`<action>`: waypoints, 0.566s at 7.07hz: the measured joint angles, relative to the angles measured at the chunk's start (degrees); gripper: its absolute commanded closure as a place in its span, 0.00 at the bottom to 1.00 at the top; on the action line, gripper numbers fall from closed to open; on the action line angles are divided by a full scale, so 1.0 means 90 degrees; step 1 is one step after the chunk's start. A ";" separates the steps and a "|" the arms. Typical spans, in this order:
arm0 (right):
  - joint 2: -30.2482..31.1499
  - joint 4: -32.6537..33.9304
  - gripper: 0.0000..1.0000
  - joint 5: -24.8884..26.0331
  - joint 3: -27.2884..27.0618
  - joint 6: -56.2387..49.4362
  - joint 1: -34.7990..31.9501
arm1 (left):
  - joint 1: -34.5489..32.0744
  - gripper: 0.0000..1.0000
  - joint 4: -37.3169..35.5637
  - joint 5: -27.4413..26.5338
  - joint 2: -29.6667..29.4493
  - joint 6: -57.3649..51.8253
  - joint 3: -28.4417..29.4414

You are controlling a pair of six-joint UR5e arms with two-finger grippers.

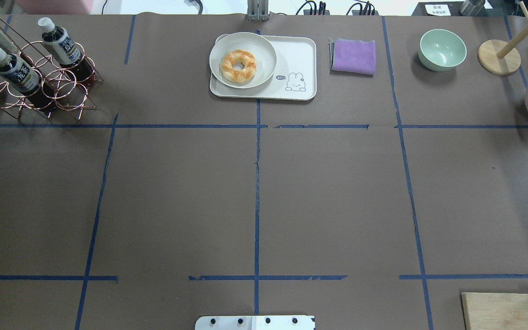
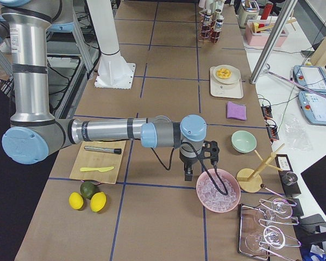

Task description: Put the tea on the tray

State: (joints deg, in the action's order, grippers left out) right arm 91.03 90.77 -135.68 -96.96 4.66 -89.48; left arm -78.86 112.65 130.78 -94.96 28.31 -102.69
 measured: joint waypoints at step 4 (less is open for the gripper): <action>-0.0003 -0.0848 0.00 0.0078 0.0202 -0.0007 0.0058 | 0.0862 0.01 0.1548 -0.1897 0.0020 0.1059 0.0177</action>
State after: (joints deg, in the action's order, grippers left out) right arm 91.00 83.14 -134.98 -95.15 4.60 -88.96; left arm -71.11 126.58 113.71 -94.77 37.85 -101.10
